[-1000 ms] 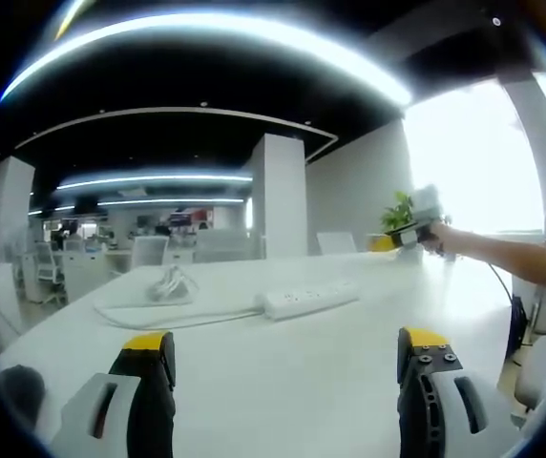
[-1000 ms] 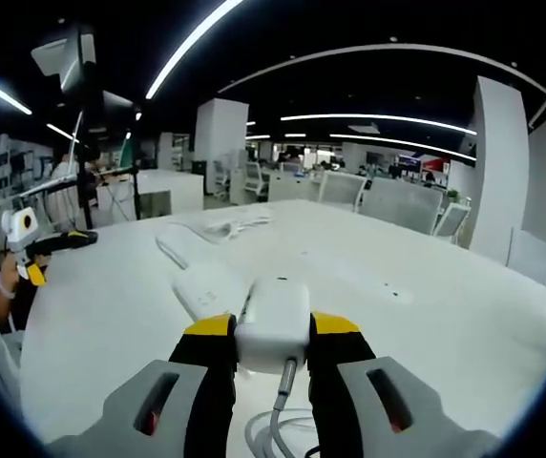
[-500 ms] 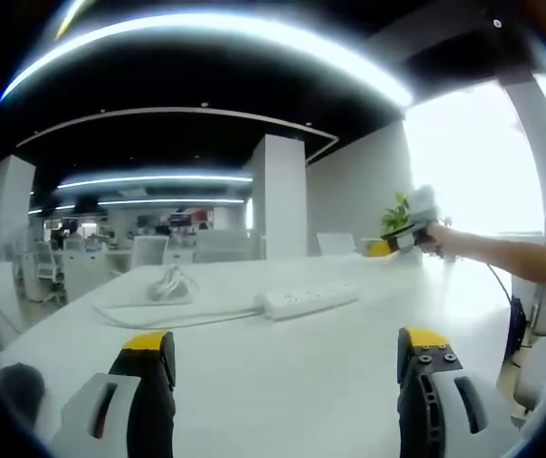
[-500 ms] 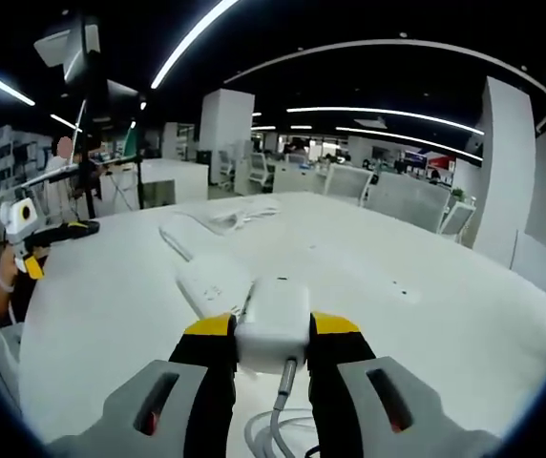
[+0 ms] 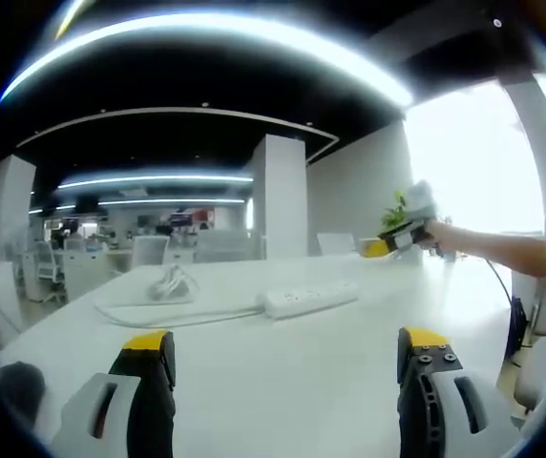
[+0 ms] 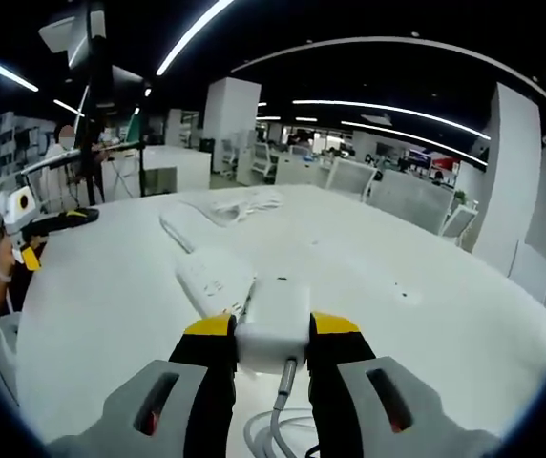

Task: Straighten the power strip on the desk, plug the charger into it

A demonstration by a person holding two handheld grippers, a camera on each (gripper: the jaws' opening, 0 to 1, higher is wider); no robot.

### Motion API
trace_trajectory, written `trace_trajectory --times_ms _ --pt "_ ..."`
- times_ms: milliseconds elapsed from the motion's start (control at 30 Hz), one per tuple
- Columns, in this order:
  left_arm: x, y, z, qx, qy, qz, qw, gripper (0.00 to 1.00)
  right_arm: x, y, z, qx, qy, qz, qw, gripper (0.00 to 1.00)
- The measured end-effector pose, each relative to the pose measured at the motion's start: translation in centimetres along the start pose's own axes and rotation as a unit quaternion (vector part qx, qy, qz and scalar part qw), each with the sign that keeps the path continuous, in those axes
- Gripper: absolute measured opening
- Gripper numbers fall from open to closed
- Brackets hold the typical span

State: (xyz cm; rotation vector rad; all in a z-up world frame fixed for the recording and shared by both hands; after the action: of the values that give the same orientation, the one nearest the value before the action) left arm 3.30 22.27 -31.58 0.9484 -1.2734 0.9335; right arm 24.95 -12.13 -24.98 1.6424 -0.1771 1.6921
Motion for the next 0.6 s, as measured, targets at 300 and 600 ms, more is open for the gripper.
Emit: trace_trajectory --times_ms 300,600 --pt "-0.24 -0.02 0.10 0.000 0.000 -0.002 1.0000 0.99 0.68 0.09 0.37 -0.003 0.020 -0.017 0.9996 0.27" --pt "-0.31 -0.04 0.01 0.003 -0.002 -0.003 1.0000 0.99 1.00 -0.41 -0.07 0.001 0.044 -0.048 0.9979 0.27"
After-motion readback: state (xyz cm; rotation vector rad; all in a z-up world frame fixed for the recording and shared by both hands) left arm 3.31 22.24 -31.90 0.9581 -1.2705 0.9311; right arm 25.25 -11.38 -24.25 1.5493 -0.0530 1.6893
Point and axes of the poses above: the point that each gripper's makers call its tool centre point, and the gripper's own axes: y roughly backward along the fingers, z roughly to its right, x roughly out of its top, the point moved 8 cm from there along y, roughly backward along the fingers, and after that the axes turned 3 degrees about x, right-handed, at the moved point
